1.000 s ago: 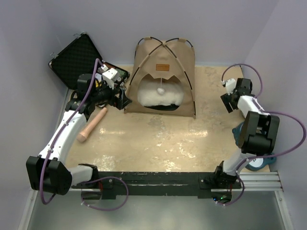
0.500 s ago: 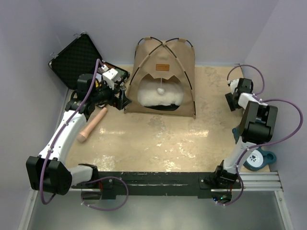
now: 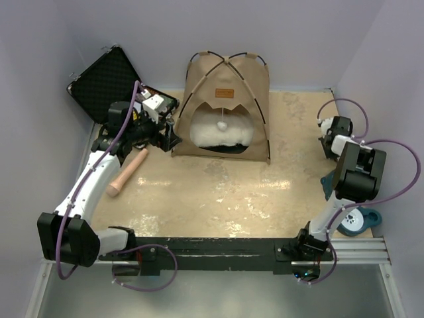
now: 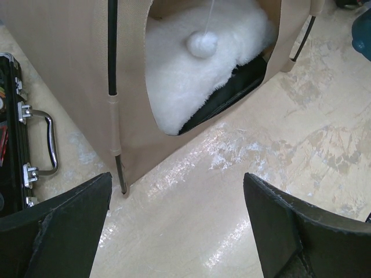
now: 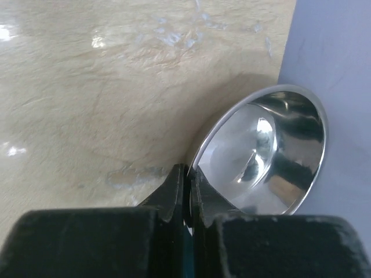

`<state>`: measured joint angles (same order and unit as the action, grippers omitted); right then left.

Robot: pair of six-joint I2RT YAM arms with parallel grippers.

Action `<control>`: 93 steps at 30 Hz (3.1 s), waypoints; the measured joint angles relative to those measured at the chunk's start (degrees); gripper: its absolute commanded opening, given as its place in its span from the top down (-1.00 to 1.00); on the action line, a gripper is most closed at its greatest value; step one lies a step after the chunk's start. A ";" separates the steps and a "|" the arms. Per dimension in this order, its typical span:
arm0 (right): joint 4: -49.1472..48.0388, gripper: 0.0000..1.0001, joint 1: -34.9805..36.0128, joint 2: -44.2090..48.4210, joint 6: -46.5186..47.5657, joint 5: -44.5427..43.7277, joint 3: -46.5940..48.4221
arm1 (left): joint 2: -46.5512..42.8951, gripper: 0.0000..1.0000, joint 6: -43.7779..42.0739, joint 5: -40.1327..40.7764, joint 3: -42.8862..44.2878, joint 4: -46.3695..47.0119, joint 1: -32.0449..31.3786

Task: Set up the pet tent

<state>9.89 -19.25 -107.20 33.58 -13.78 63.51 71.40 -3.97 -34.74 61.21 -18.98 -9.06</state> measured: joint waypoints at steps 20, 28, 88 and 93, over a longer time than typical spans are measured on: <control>16.44 1.00 4.66 47.12 3.91 3.39 -17.64 | -0.02 -0.99 0.44 -1.79 0.35 0.66 0.00; 19.23 1.00 3.19 39.67 2.99 1.20 -22.08 | -0.04 -0.99 0.04 -2.97 2.25 -0.11 0.00; 28.76 -0.70 22.25 29.51 -6.75 32.44 11.91 | 12.63 -0.99 -5.70 1.97 25.94 -25.53 1.29; 20.52 -0.97 26.64 28.24 -11.58 34.67 13.27 | 13.73 -0.99 -5.92 3.32 25.22 -28.15 5.64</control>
<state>30.41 7.40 -78.96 22.00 20.88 76.77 85.12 -9.89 -31.42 86.43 -47.13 -3.42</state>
